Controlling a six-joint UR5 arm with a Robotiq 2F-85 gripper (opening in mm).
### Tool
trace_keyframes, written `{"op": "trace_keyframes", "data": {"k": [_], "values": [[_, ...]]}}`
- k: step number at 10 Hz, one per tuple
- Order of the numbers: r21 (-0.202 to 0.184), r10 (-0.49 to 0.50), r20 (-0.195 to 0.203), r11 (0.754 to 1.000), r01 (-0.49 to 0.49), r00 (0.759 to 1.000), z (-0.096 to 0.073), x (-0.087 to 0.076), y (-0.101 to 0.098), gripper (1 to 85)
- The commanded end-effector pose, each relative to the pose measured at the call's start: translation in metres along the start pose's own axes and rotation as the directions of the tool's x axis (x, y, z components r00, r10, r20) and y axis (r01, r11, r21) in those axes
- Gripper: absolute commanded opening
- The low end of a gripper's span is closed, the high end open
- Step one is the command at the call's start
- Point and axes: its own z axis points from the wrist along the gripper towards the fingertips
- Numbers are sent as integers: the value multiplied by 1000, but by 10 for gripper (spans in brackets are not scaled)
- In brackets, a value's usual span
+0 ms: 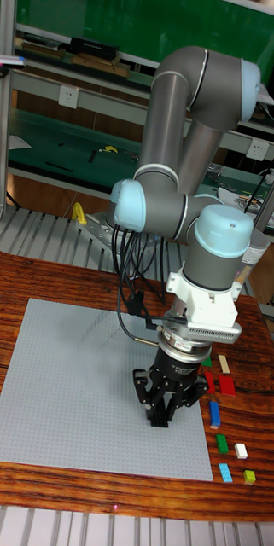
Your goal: Build with small Lego blocks
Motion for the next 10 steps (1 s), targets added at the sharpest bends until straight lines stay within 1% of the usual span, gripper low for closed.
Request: {"op": "trace_keyframes", "data": {"k": [1, 2, 5, 6, 7, 8, 10], "values": [[10, 11, 19, 1000, -12, 1000, 1, -7, -5, 13], [-33, 24, 10, 999, -23, 1000, 3, -11, -1, 13], [-27, 29, 10, 999, -29, 1000, 6, -10, -11, 13], [-23, 27, 8, 999, -27, 1000, 6, -9, -17, 13], [-25, 28, 5, 999, -28, 1000, 7, -8, -19, 13], [-40, 33, 1, 999, -33, 999, 8, -6, -15, 13], [-52, 35, 3, 998, -35, 999, 14, -5, -9, 13]]}}
